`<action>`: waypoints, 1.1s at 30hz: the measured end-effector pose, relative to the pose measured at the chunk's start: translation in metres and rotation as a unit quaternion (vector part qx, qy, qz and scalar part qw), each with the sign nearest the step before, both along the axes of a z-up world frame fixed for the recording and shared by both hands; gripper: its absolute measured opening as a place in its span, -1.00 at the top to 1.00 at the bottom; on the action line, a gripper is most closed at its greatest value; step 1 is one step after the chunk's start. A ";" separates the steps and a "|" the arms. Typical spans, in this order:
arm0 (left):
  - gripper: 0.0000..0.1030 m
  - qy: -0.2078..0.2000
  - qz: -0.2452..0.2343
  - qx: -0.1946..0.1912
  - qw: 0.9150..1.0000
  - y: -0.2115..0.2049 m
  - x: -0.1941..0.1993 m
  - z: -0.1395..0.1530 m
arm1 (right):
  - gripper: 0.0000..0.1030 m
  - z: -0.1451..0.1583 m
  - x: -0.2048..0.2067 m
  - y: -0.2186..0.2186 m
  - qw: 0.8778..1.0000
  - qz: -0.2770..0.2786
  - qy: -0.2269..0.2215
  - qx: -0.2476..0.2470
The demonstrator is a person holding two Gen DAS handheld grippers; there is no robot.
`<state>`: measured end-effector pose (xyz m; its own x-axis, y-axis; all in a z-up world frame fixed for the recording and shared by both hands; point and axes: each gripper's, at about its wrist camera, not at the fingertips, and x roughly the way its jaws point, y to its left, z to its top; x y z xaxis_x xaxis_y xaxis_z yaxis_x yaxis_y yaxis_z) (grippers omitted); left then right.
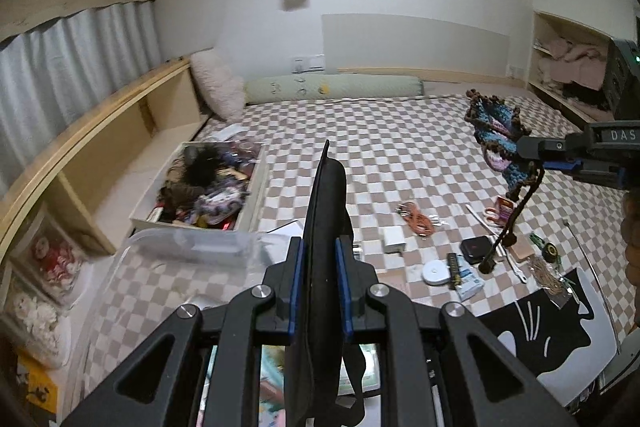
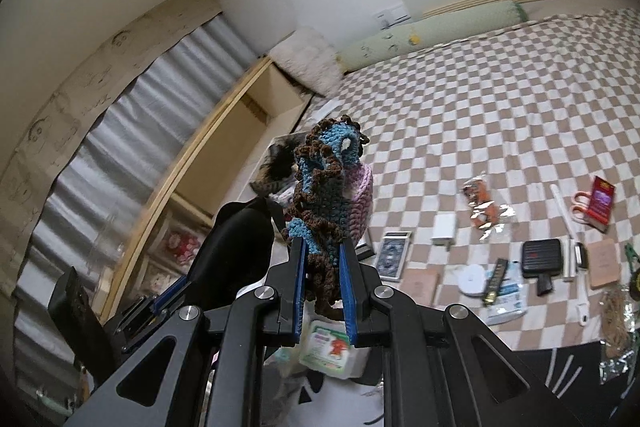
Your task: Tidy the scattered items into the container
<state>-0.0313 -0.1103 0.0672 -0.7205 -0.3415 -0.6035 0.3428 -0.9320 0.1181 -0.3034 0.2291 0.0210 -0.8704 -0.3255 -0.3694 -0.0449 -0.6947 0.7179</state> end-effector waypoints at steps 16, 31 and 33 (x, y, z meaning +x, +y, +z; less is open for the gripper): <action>0.69 0.013 0.073 0.012 0.997 -0.057 0.063 0.002 | 0.67 0.017 -0.046 -0.073 0.997 0.081 0.012 0.007; 0.69 -0.006 0.135 0.017 0.991 -0.099 0.103 -0.017 | 0.67 0.031 -0.070 -0.143 0.987 0.157 0.024 0.014; 0.69 -0.007 0.141 0.020 0.990 -0.103 0.107 -0.019 | 0.67 0.033 -0.072 -0.154 0.985 0.169 0.027 0.015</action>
<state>0.0760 -0.2133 0.0481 -0.5917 -0.5032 -0.6299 0.5877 -0.8040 0.0903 -0.3754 0.0755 0.0540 -0.7323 -0.5904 -0.3395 0.2310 -0.6842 0.6917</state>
